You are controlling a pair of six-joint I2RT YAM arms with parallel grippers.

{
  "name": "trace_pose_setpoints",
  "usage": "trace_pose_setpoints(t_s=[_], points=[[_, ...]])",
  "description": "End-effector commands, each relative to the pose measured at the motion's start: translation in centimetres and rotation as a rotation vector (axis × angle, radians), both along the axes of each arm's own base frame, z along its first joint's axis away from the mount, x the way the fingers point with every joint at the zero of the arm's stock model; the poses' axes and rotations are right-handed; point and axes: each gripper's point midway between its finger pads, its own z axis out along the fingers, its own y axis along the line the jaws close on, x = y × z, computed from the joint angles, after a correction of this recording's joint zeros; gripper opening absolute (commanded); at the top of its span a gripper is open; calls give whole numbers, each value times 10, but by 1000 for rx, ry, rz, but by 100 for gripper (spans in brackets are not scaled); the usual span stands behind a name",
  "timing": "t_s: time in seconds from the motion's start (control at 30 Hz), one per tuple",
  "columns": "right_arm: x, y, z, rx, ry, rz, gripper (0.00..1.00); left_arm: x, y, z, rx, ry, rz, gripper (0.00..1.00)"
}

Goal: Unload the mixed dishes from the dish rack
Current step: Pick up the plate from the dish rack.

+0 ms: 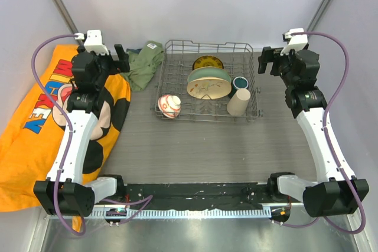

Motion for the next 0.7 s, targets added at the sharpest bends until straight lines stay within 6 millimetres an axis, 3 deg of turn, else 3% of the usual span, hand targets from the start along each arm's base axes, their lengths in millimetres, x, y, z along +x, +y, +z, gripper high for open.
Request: trace_pose_setpoints(t_s=[0.0,0.17,0.23,0.37,0.67], points=[[3,-3,15,-39,-20,-6,100,-2,0,11,13,-22,-1,100],[10,-7,12,-77,34,-18,100,-5,3,10,33,-10,7,100],[6,11,11,-99,54,100,100,-8,0,5,64,9,-18,100],[6,33,1,-177,130,241,98,-18,-26,-14,132,77,-205,100],[-1,97,-58,-514,268,468,92,-28,-37,-59,255,175,-345,100]])
